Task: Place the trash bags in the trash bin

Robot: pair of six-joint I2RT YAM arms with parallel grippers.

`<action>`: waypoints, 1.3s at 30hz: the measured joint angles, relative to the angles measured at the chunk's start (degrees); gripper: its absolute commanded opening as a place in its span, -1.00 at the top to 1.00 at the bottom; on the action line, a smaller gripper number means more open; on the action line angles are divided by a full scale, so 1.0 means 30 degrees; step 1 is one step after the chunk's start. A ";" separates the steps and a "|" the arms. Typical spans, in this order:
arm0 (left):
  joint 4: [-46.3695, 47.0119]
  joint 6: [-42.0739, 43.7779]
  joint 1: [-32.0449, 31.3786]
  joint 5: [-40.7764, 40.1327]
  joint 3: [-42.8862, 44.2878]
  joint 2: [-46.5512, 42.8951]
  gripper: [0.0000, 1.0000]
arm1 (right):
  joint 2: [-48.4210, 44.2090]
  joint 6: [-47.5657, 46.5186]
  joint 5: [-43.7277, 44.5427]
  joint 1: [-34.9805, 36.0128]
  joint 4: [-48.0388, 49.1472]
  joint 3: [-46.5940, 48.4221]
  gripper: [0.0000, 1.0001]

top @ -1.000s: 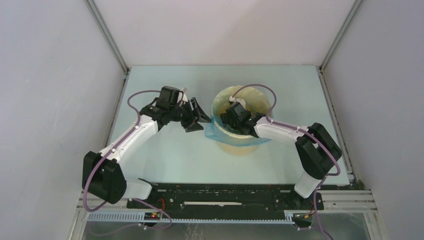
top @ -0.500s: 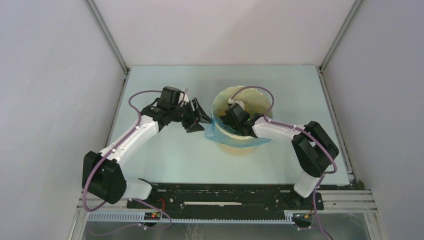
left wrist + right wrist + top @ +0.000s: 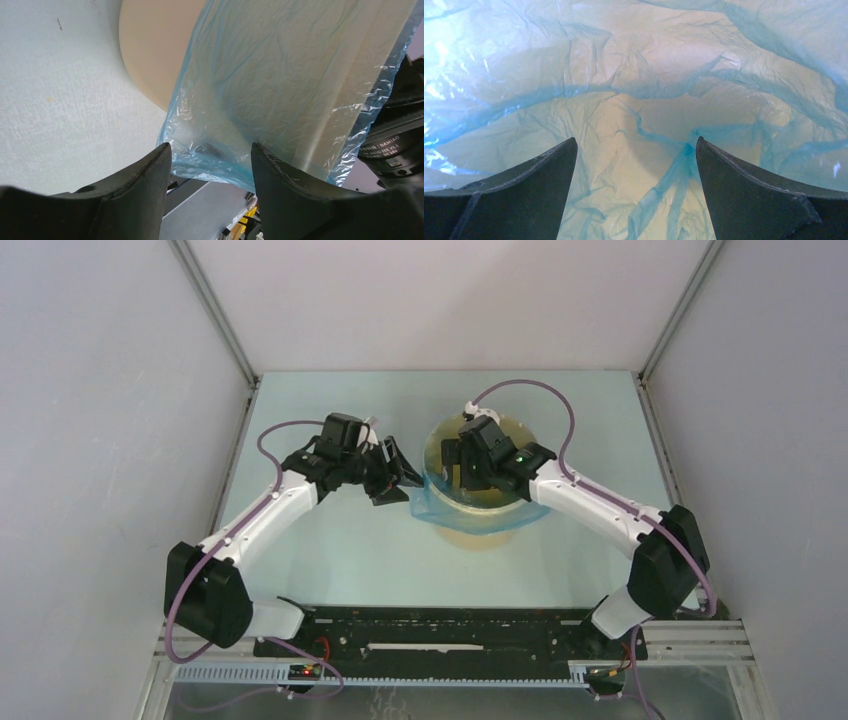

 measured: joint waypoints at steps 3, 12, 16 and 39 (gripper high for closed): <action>0.0000 0.0000 0.0000 -0.0095 -0.0022 -0.0007 -0.35 | -0.0335 0.0102 -0.0058 -0.0022 -0.0670 0.0219 -0.95; -0.0240 0.0124 -0.0036 -0.1064 -0.0007 -0.0495 -0.55 | -0.3657 -0.0087 -0.0277 -0.0270 -0.3796 0.1515 -0.98; -0.0998 0.0641 -0.0036 -0.1865 0.0124 -0.0954 -0.60 | -0.5676 -0.0495 -0.0291 -0.0299 -0.4554 0.3031 -0.99; -0.3111 0.1574 -0.0051 -0.4065 0.0685 -0.3548 -0.66 | -0.4634 0.1253 -0.5676 -0.0036 -0.3140 0.0379 0.20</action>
